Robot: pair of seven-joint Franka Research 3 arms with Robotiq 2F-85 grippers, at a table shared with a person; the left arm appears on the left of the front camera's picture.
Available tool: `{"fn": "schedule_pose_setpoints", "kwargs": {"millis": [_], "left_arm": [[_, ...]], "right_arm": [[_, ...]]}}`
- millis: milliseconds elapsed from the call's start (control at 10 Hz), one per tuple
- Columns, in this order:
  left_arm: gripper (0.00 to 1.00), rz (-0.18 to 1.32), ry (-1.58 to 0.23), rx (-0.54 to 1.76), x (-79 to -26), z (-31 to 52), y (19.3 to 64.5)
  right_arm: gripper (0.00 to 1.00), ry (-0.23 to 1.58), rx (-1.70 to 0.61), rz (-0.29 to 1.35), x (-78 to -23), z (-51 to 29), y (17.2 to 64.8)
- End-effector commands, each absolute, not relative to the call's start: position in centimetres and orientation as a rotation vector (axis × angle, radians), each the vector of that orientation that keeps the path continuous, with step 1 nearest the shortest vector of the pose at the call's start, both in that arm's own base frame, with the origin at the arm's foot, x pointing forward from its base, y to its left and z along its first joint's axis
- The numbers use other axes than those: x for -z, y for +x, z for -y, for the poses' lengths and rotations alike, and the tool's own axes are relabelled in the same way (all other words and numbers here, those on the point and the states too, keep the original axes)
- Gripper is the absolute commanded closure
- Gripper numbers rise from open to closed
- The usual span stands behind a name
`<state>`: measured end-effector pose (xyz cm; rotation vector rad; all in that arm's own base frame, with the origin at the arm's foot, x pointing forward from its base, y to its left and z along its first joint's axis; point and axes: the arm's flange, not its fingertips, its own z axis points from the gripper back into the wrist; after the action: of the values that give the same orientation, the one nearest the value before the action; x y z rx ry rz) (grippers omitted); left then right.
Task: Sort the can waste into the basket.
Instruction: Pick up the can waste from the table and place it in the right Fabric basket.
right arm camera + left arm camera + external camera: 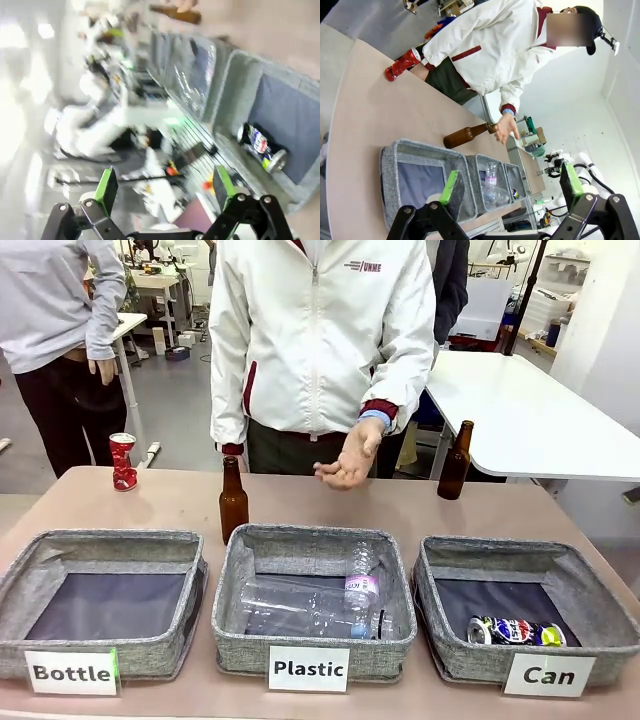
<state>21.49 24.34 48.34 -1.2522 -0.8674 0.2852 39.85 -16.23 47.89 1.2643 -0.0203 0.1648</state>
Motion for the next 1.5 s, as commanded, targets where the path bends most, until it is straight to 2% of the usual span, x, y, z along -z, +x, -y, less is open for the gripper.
{"fn": "schedule_pose_setpoints", "kwargs": {"millis": [0, 1400], "left_arm": [[0.0, 0.895, -1.26, -0.267, -48.42, -24.41, 21.59], [0.0, 0.895, -1.26, -0.267, -48.42, -24.41, 21.59]], "right_arm": [[0.0, 1.167, -0.305, -0.004, -48.44, 14.91, 39.74], [0.0, 1.167, -0.305, -0.004, -48.44, 14.91, 39.74]]}}
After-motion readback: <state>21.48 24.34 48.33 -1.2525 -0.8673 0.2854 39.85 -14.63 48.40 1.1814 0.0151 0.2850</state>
